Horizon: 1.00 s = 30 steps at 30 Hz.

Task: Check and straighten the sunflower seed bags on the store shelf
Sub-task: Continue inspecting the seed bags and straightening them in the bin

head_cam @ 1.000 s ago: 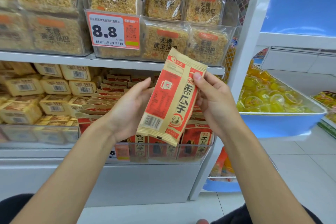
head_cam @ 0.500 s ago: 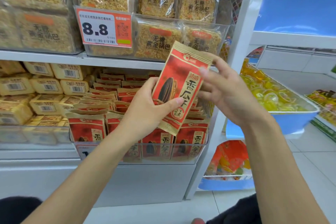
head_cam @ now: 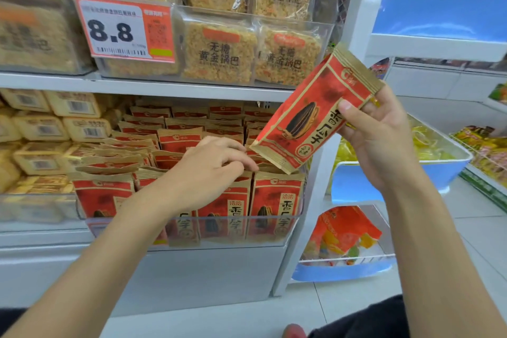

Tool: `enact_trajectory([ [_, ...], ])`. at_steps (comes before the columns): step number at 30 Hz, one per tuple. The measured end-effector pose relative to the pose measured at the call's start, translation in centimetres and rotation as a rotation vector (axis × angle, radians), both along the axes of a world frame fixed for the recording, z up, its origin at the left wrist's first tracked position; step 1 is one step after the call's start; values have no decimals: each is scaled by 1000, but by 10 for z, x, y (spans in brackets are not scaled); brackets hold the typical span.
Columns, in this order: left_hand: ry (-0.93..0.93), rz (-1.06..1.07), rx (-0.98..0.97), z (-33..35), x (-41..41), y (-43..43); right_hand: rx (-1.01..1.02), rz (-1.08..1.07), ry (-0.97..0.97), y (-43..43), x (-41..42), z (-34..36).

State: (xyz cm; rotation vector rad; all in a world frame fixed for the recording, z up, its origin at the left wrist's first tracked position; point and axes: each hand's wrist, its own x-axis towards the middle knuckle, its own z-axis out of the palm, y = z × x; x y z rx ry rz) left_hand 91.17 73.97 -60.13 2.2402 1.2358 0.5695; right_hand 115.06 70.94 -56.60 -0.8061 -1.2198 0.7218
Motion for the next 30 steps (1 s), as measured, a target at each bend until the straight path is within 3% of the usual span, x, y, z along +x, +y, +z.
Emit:
enact_trajectory([
  [3,-9,-13,-9,0,0,1,14,14,73,2,1,-3],
  [16,-10,-82,-39,2,-3,-3,4,144,44,-5,17,-1],
  [21,-24,-73,-36,0,-6,-2,-157,67,-214,3,13,-20],
  [25,-34,-75,-37,-1,-8,-2,-287,43,-552,1,10,-23],
  [30,-172,-21,14,-4,-6,-2,-437,-5,-850,-1,3,-19],
])
